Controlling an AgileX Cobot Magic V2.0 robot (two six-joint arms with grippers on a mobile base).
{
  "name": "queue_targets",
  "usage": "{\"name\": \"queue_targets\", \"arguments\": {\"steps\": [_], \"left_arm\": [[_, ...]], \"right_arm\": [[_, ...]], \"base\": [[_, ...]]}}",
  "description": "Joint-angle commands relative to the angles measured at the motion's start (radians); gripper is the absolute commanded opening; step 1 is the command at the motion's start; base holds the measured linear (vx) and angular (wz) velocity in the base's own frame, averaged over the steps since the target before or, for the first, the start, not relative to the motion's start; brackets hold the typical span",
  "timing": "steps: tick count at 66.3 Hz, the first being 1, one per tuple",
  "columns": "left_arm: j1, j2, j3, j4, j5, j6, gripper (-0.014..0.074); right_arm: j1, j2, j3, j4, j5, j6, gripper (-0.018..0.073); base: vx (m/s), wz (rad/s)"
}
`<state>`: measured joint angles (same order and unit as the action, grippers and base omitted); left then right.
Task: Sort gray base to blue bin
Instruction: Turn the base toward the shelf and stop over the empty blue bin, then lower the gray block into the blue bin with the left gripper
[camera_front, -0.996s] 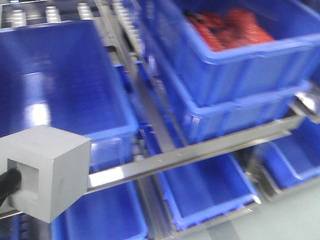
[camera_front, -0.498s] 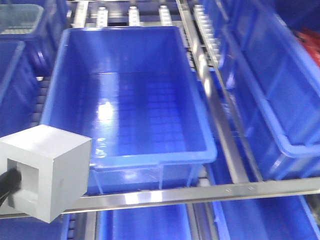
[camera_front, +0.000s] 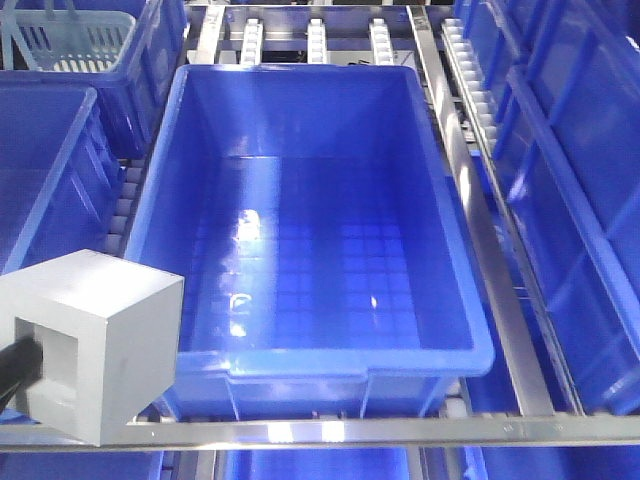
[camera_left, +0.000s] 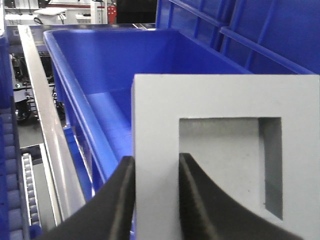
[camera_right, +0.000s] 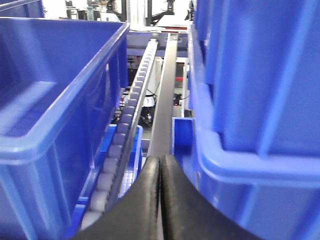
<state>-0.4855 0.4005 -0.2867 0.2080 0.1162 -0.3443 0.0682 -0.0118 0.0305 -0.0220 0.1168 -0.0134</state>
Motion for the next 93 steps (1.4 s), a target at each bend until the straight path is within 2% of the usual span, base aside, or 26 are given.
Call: {"name": "queue_targets", "arguments": {"steps": [1, 93], "left_arm": [[-0.006, 0.003, -0.034, -0.002, -0.107, -0.006, -0.0006], [-0.006, 0.003, -0.034, -0.002, -0.107, -0.006, -0.0006]], "right_arm": [[-0.005, -0.011, 0.014, -0.011, -0.078, -0.005, -0.0009], [-0.005, -0.011, 0.014, -0.011, -0.078, -0.005, -0.0009]], "base": [[0.1, 0.09], [0.07, -0.01]]}}
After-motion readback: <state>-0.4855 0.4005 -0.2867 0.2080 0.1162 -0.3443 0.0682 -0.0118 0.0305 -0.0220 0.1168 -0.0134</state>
